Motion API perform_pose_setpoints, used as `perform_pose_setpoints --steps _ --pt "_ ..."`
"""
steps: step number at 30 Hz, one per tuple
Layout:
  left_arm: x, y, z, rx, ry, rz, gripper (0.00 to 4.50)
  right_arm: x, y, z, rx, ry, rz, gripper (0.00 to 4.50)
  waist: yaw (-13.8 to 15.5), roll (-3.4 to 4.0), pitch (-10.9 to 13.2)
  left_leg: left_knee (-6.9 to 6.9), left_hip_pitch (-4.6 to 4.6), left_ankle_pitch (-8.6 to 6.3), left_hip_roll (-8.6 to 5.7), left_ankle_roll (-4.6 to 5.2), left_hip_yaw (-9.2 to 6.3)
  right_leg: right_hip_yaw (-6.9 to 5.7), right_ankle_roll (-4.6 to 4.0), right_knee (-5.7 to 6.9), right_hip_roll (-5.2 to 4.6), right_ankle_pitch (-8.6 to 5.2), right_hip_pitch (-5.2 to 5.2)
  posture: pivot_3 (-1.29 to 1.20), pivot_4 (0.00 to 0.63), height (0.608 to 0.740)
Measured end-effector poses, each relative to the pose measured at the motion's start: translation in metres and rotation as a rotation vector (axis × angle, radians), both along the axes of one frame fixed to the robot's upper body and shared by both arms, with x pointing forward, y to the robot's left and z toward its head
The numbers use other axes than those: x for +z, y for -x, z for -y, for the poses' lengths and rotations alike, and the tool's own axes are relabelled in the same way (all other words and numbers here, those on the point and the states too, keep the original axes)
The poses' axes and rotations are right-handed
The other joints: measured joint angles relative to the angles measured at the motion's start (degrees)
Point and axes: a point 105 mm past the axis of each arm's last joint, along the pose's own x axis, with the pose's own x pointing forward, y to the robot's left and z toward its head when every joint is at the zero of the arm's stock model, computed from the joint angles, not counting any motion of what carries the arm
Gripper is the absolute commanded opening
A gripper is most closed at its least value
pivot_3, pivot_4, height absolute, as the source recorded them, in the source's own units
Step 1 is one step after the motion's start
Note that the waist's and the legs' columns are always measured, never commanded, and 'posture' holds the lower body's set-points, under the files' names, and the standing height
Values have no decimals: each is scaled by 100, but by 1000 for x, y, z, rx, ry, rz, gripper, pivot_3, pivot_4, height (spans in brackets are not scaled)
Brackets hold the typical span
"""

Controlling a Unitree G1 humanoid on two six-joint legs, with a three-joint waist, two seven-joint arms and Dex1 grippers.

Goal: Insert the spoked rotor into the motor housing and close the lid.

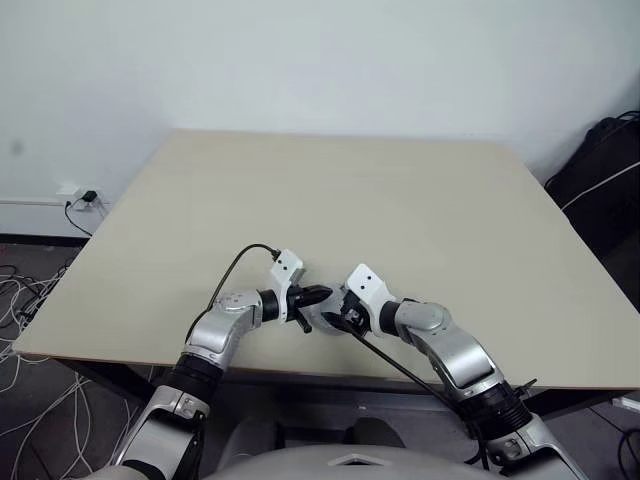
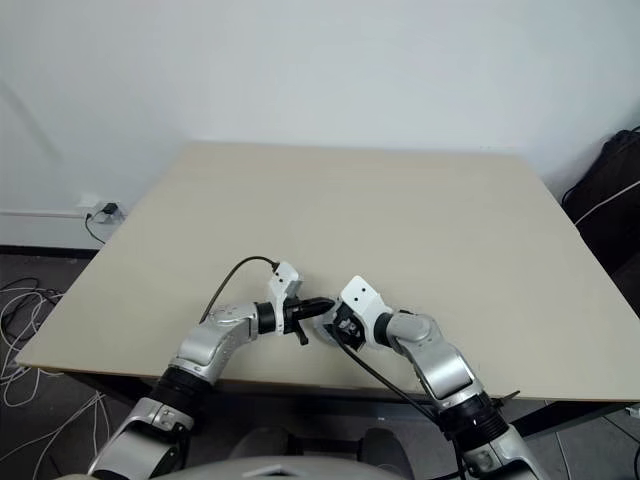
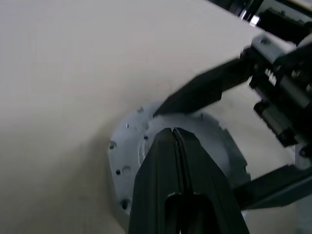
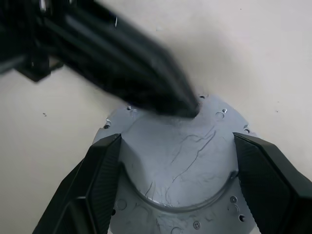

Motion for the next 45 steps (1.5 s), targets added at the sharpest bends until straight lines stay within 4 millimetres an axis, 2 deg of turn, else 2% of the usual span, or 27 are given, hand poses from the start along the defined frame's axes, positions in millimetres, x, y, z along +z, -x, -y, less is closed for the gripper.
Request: perform_pose_setpoints --steps 4,6,8,15,23,27,31,39,45 --pt "-2 0 1 -23 -41 -5 41 -1 0 0 -6 -2 -3 3199 2 0 -2 0 0 -3 0 -6 -3 1 -1 0 -4 0 1 0 0 740" --pt "-3 0 1 -22 -44 -7 41 -2 2 0 -12 -5 -10 3940 1 -1 -4 0 0 -4 0 -6 -5 1 -2 0 -6 -1 2 0 0 740" --pt "-3 0 1 -20 -46 -7 41 -1 2 -1 -18 -14 -15 4475 1 -2 -4 0 0 -4 0 -7 -6 1 -2 -1 -8 -1 1 0 0 740" --pt "-3 0 2 -19 -47 -7 41 0 7 3 -34 -22 -26 4475 10 -2 -5 -2 -9 -5 -1 -6 -10 0 -4 -4 -15 -2 -4 0 0 740" --pt "-3 0 3 -21 -49 -13 41 5 29 29 -71 3 -61 4475 40 -1 -4 -4 -18 -6 -2 -4 -11 -4 -8 -7 -23 -4 -10 0 0 740" --pt "-3 0 2 -22 -52 -10 41 13 28 40 -148 -33 -49 4475 44 -2 -4 -4 -17 -6 -2 -4 -12 -4 -7 -7 -23 -4 -9 0 0 740" --pt "-3 0 3 -28 -51 -10 41 18 29 48 -264 -136 -90 4475 68 -3 -3 -6 -18 -6 -2 -4 -12 -5 -7 -9 -22 -4 -10 0 0 740" --pt "-3 0 3 -31 -57 -5 41 17 30 44 -528 -503 -341 4475 67 3 -5 -9 -18 -6 -1 -4 -12 -3 -6 -8 -23 -3 -10 0 0 740" --pt "-3 0 3 -31 -54 -5 41 3 27 42 -636 -581 -464 4475 52 10 -6 -16 -21 -6 -2 -4 -11 -3 -7 -10 -25 -4 -17 0 0 740"
